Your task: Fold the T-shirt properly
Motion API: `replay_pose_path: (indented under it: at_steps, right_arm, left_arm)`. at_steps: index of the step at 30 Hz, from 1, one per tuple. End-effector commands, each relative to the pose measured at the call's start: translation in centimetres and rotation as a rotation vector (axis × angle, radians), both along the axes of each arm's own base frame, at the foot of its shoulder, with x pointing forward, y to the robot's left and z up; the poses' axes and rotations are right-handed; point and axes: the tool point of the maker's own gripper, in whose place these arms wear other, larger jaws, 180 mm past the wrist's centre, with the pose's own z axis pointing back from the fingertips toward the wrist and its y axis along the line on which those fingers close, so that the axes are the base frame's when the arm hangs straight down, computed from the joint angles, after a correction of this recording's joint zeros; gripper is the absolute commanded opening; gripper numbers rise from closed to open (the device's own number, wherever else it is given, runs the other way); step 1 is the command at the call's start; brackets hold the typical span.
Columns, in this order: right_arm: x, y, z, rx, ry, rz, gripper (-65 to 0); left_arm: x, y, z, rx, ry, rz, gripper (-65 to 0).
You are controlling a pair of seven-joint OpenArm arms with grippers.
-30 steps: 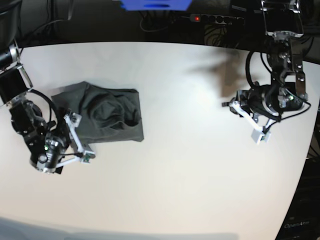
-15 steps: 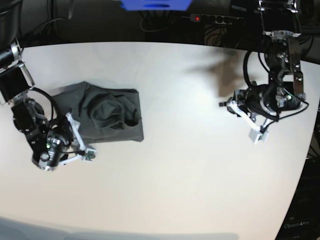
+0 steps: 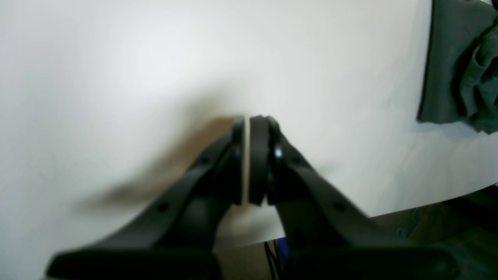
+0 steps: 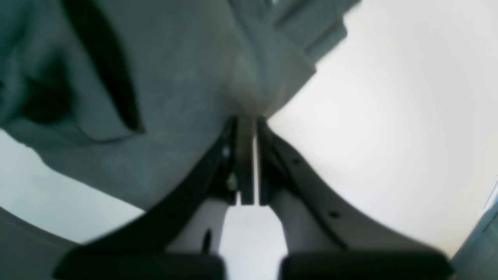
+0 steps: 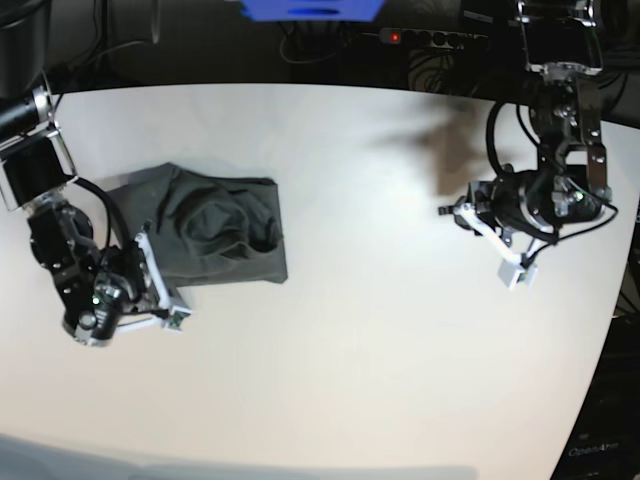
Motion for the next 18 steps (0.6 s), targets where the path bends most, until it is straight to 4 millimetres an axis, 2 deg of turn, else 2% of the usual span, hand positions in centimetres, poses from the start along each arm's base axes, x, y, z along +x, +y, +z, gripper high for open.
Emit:
replay_pose_path:
  at_steps: [1, 6, 10, 14, 18]
  right_arm:
    - [1.2, -0.1, 1.4, -0.006, -0.037, -0.001, -65.0]
    - [1.2, 0.7, 1.3, 0.009, -0.036, 0.005, -65.0]
    - [0.4, 0.7, 0.5, 0.016, -0.016, 0.000, -65.0]
    - [-0.1, -0.1, 0.2, 0.030, -0.014, -0.043, -65.0]
    - [-0.3, -1.4, -0.1, -0.015, -0.036, -0.085, -65.0]
  left_arm:
    - [0.7, 0.3, 0.9, 0.007, -0.037, -0.002, -62.6]
    - [0.8, 0.4, 1.0, 0.012, -0.041, 0.000, -62.6]
    - [1.2, 0.7, 0.8, 0.012, -0.060, 0.013, -62.6]
    - [0.8, 1.2, -0.7, 0.006, -0.009, 0.033, -62.6]
    - [0.9, 1.2, -0.6, 0.002, -0.011, 0.034, -62.6]
